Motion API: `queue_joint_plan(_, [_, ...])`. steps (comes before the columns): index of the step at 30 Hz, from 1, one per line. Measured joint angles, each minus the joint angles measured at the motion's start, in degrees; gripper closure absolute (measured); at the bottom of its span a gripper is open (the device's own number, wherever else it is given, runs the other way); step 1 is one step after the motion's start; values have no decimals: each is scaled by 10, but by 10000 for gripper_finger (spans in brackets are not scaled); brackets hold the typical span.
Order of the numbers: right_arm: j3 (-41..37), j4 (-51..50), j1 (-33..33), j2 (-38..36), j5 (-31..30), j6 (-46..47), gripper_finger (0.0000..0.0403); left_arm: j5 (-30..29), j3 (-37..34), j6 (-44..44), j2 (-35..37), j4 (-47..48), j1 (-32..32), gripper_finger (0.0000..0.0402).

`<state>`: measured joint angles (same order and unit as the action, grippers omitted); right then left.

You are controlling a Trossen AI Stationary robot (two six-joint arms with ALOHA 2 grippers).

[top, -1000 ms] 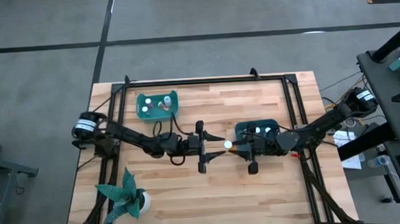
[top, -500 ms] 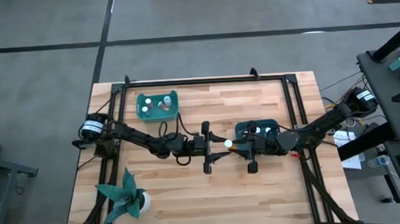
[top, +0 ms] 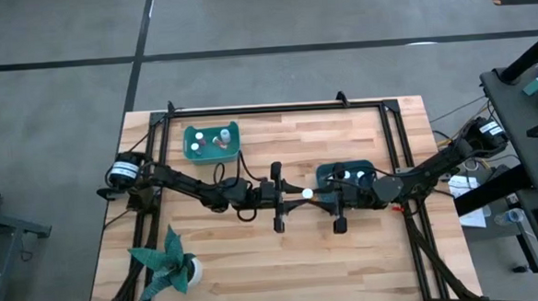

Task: Pick and place medicine bottles into bin by pill shape (circle, oval)
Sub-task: Put the orange tablet bottle into the blue bin

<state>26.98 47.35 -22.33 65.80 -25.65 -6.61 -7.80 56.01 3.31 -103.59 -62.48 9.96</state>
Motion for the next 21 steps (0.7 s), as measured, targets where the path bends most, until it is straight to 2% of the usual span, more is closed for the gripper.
queue_joint_plan(5, [0,0,0,0,-1,6,281,0,-1,0,0,0,-1,329])
queue_joint_plan(13, [0,-11,0,-8,-1,18,213,-3,-2,1,6,33,-1,330])
queue_joint_plan(17, [0,-65,0,-32,-1,44,184,-19,-2,4,13,68,-2,330])
queue_joint_plan(21, [19,-168,0,-68,0,81,166,-43,-3,17,32,135,-2,331])
